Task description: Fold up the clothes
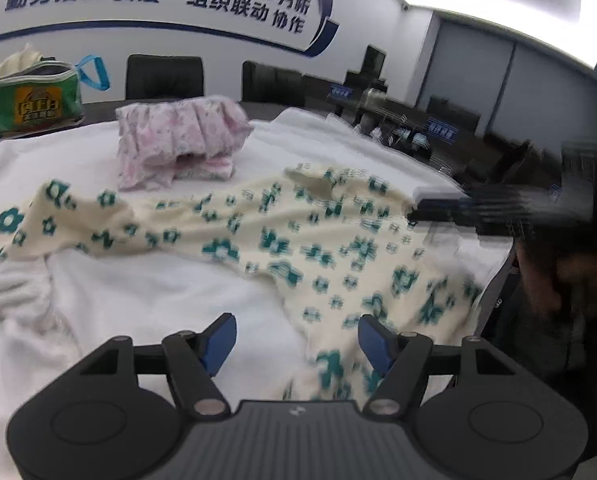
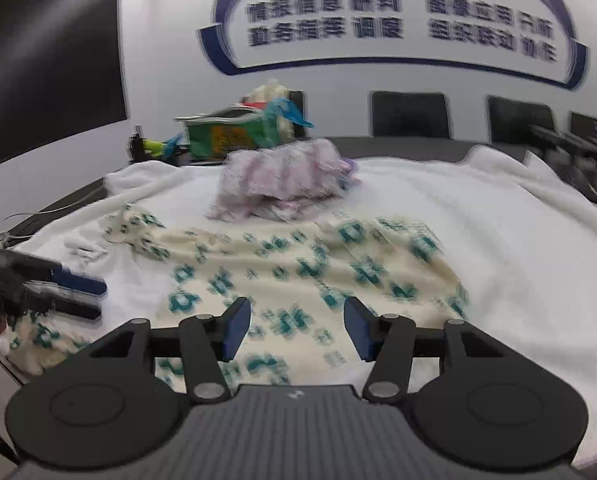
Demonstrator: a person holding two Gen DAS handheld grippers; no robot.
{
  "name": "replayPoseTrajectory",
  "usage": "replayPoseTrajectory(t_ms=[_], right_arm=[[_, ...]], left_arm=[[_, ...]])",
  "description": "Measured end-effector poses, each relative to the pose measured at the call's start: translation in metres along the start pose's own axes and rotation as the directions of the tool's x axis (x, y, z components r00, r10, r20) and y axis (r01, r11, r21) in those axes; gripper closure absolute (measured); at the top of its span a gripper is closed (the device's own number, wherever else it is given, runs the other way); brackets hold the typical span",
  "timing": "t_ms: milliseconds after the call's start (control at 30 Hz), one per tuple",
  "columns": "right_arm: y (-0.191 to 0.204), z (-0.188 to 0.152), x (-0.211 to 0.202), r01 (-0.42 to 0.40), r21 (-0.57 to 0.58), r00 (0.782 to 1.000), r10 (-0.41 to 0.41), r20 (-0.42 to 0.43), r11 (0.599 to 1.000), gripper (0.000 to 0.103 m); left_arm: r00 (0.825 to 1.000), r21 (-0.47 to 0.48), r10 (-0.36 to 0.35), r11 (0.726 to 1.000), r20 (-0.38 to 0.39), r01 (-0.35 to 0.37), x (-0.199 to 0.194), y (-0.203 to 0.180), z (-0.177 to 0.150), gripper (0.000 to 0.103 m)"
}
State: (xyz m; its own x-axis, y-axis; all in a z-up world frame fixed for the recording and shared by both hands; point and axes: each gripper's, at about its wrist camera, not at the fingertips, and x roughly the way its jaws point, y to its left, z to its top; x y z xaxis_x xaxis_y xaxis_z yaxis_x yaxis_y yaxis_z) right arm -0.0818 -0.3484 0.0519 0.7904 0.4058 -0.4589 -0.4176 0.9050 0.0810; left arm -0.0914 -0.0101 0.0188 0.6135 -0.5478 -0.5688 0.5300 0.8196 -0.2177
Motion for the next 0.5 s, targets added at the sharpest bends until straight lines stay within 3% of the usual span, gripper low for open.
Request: replayPoseTrajectory(t_ms=[100,200,333,400,433,500], right_arm=[[0.027,0.026,0.027,-0.058,-0.106,0.998,0.059,0.002,0.993,0.05],[0.063,0.047,0.07,-0.161,-0.22,0.986,0.149,-0.071,0.962,0.051],[0.107,0.064,0.128,-0.225,-0.325,0.969,0.174,-0.178,0.919,0.057],[0.122,0.067,0.151,-0.271,-0.363,0.952,0.193,-0.237,0.892,0.059],[0.128,0.067,0.162,-0.288,-0.376,0.944,0.195,-0.267,0.881,0.066],[0.132,0.063,0.183,-0.291,-0.39,0.933,0.168,-0.319,0.874,0.089]], left_arm=[[1.0,-0.068,0.003,0.998,-0.005,-0.003,-0.005,0.01,-0.015,0.043],[1.0,-0.132,-0.002,0.991,0.007,0.003,-0.015,0.015,-0.02,0.054],[1.0,-0.129,0.021,0.991,-0.003,-0.021,-0.018,0.008,-0.019,0.058],[0.999,-0.105,0.034,0.994,0.002,-0.034,-0.016,0.002,-0.019,0.065],[1.0,-0.096,0.022,0.995,0.009,-0.021,-0.016,0.0,-0.019,0.092],[1.0,-0.114,-0.018,0.993,0.019,0.02,-0.018,0.002,-0.022,0.097]])
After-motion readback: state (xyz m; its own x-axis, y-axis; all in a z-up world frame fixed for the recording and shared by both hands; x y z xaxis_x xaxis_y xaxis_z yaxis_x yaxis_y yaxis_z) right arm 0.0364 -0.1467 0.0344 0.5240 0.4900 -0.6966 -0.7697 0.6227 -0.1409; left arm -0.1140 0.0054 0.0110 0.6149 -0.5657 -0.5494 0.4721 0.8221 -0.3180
